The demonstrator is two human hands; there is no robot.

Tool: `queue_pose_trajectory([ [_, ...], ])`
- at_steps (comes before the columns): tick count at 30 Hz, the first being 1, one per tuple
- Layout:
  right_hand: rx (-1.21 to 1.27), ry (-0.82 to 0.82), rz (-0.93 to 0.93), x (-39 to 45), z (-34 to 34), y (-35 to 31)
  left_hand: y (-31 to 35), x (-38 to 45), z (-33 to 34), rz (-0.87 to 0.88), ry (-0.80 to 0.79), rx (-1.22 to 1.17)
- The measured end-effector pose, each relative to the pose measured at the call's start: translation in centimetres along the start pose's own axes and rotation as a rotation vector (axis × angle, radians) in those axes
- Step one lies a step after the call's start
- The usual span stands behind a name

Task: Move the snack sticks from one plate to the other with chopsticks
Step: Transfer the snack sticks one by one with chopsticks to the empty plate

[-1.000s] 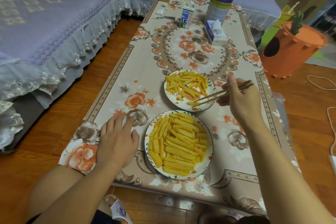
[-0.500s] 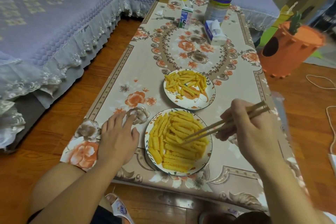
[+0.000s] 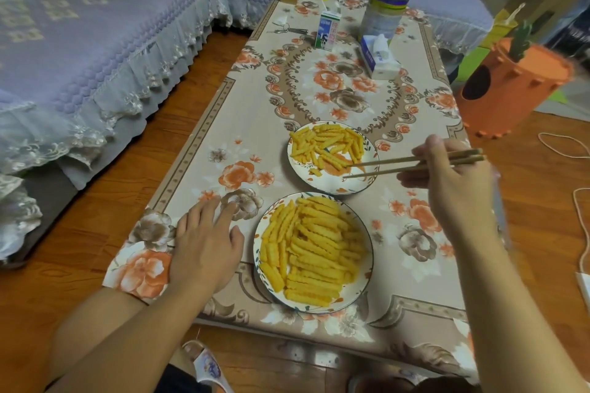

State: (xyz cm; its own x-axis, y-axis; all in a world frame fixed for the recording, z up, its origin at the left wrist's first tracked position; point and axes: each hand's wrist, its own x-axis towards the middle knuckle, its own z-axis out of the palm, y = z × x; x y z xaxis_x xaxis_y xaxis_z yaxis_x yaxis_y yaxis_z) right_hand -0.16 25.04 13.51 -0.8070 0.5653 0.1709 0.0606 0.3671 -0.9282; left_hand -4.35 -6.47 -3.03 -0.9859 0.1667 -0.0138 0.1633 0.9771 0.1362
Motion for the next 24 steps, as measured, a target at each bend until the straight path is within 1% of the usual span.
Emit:
queue_pose_trajectory([
  [4, -0.012, 0.009, 0.032, 2.6, 2.7, 2.5, 0.0, 0.0, 0.0, -0.001, -0.008, 0.002],
  [9, -0.030, 0.028, 0.024, 3.4, 5.0, 3.3, -0.1, 0.1, 0.1, -0.005, -0.009, -0.004],
  [18, -0.083, 0.059, 0.020, 2.5, 3.7, 3.4, 0.0, 0.1, -0.1, -0.002, -0.004, -0.010],
  [21, -0.027, 0.076, 0.055, 2.2, 2.7, 2.4, 0.1, -0.1, -0.3, -0.001, 0.003, -0.024],
  [24, 0.162, 0.060, 0.095, 1.1, 0.5, 0.3, 0.2, -0.1, -0.3, -0.002, 0.001, -0.030],
])
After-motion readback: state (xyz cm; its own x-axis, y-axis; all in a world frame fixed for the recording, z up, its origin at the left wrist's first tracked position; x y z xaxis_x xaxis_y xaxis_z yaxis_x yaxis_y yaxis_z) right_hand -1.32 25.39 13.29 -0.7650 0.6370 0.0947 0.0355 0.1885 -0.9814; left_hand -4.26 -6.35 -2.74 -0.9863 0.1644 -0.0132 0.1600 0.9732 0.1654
